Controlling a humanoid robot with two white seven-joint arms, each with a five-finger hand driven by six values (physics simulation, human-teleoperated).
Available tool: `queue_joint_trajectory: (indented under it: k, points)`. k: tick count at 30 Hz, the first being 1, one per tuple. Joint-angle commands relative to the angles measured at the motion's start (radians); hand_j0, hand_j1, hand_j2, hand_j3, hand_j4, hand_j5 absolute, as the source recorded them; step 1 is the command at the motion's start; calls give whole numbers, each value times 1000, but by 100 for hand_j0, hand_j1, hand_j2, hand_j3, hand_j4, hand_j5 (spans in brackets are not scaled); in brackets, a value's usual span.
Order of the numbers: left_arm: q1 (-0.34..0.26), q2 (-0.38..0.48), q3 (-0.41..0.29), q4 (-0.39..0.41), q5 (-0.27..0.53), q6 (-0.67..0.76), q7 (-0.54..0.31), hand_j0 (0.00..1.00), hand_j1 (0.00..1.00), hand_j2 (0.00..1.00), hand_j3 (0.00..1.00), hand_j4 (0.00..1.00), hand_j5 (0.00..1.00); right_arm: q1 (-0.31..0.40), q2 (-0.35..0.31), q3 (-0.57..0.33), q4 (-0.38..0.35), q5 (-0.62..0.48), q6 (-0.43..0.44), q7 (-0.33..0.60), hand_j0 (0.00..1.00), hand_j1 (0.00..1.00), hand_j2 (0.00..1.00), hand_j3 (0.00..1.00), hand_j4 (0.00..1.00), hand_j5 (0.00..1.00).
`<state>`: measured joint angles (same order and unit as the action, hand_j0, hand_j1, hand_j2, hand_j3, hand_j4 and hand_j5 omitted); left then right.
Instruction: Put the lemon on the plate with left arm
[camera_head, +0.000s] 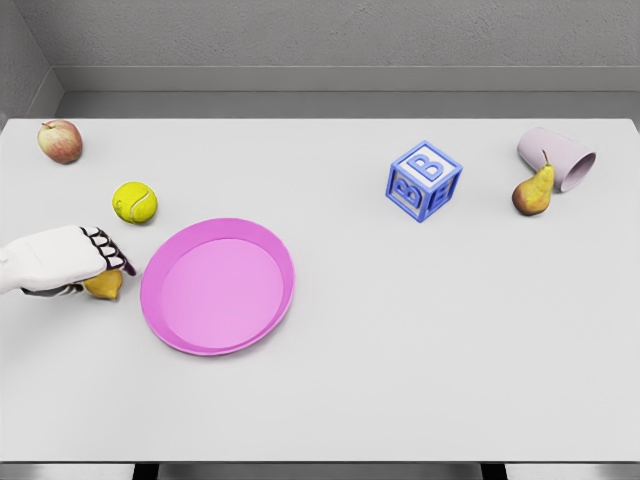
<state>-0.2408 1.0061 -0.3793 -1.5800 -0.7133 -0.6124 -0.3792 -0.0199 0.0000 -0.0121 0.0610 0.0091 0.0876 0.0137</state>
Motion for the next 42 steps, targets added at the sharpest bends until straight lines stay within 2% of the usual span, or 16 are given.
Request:
queue_joint_trajectory:
  k: [1,11,25,30,42]
  points:
    - [2,2,0,0,8,2,2,65,65,65,65,65,65,0,0,1,0,0,0,0,100,100,100,100,100,100]
    - [5,2,0,0,11,2,5,63,63,63,63,63,63,0,0,0,0,0,0,0,100,100,100,100,100,100]
    - [6,2,0,0,14,2,5,53,53,53,53,53,53,0,0,1,0,0,0,0,100,100,100,100,100,100]
    - [6,3,5,-5,15,2,5,53,53,53,53,53,53,0,0,0,-1,0,0,0,100,100,100,100,100,100]
    - [12,29,26,-29,81,2,5,50,50,50,50,50,50,0,0,1,-1,0,1,0,100,100,100,100,100,100]
